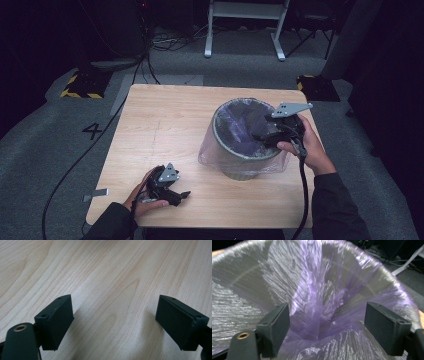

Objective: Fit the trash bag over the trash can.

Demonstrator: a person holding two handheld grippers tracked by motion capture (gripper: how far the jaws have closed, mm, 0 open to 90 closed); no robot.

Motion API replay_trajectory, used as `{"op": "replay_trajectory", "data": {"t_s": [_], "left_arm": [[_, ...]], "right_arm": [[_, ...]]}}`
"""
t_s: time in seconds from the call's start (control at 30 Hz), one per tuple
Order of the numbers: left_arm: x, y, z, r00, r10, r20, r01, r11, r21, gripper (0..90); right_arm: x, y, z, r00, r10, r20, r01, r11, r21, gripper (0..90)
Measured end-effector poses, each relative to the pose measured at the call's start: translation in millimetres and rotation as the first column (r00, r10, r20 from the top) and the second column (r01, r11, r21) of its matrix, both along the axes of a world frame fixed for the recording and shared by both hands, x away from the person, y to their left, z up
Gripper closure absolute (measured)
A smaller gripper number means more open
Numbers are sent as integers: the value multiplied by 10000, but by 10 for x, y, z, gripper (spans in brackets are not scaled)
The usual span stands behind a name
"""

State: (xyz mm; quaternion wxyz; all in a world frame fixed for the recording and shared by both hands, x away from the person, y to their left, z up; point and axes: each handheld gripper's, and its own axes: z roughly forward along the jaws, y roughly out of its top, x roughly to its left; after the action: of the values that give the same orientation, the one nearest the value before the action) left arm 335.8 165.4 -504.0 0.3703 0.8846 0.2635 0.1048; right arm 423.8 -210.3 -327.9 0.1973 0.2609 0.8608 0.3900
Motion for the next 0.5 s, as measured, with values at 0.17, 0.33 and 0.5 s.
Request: {"op": "replay_trajectory", "data": {"t_s": [0.17,0.33,0.5], "left_arm": [[0,0,0,10000,-5,0,5,10000,1,143],[1,0,0,10000,-26,0,26,10000,2,143],[2,0,-1,10000,-48,2,48,10000,-8,143]], "right_arm": [[20,14,-28,9998,-7,-222,5,9999,-115,208],[27,32,-29,9995,-92,-305,83,9995,-292,203],[33,62,-32,9996,-91,-250,75,9980,-627,201]]}}
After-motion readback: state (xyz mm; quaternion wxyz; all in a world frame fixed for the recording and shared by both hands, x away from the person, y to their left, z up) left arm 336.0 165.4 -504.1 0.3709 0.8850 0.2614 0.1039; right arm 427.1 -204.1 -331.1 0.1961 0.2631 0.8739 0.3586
